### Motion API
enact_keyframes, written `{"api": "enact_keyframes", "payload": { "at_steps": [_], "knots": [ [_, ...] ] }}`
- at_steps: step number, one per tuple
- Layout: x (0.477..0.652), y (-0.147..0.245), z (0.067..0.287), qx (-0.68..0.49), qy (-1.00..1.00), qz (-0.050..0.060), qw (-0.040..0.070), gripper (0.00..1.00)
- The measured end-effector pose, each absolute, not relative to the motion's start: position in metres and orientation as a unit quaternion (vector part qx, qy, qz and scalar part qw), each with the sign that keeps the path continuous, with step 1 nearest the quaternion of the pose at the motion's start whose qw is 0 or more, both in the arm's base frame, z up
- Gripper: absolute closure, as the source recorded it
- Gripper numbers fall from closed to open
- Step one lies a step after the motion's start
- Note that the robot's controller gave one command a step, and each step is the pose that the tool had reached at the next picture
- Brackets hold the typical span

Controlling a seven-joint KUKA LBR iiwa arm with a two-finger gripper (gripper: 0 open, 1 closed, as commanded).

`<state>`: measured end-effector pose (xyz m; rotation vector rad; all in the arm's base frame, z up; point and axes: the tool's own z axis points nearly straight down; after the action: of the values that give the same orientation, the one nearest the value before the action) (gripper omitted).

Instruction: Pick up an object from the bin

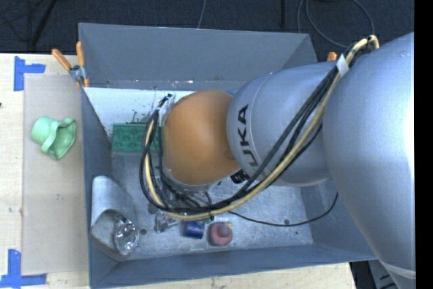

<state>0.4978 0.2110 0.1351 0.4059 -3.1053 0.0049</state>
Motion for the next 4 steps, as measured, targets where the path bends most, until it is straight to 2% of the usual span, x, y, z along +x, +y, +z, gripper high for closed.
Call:
{"api": "enact_keyframes", "payload": {
  "at_steps": [1, 2, 3, 4],
  "knots": [
    [0.500, 0.212, 0.140, 0.128, -0.992, 0.000, 0.001, 0.00],
    [0.542, 0.123, 0.146, 0.147, -0.989, 0.002, -0.001, 0.00],
    [0.497, 0.125, 0.070, 0.161, -0.987, 0.000, -0.006, 0.00],
    [0.498, 0.126, 0.074, 0.160, -0.987, -0.001, -0.004, 1.00]
  ]
}}
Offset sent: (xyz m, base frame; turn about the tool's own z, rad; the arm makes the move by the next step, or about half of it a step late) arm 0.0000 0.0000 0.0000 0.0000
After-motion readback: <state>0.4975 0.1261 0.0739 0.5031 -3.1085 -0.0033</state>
